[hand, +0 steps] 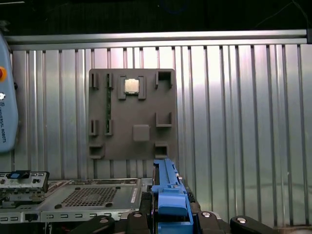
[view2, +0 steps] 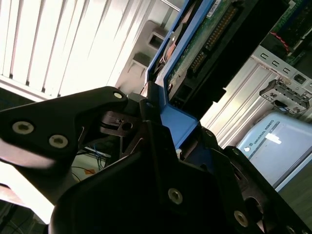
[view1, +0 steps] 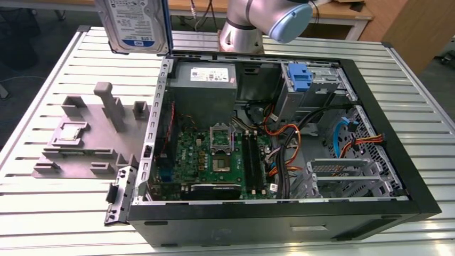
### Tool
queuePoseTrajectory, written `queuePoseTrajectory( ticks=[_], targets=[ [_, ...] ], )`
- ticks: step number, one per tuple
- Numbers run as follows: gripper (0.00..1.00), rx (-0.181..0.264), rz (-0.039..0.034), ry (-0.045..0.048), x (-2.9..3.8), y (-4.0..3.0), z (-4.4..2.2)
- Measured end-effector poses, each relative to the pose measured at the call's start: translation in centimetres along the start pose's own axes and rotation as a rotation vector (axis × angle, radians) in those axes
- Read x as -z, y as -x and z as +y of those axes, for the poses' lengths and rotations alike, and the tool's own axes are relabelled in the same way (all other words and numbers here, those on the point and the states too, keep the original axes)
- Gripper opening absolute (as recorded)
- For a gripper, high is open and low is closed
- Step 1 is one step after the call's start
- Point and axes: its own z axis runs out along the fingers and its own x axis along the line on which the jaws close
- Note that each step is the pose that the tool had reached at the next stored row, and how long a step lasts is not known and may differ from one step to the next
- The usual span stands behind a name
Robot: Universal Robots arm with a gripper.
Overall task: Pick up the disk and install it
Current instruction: 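Pick up the disk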
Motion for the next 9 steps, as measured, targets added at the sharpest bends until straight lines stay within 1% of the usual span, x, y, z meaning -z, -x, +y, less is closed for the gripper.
queuePoseTrajectory(
  ticks=[9],
  targets=[
    [0.37, 0.0, 0.0, 0.0, 0.01, 0.03, -0.69]
  ],
)
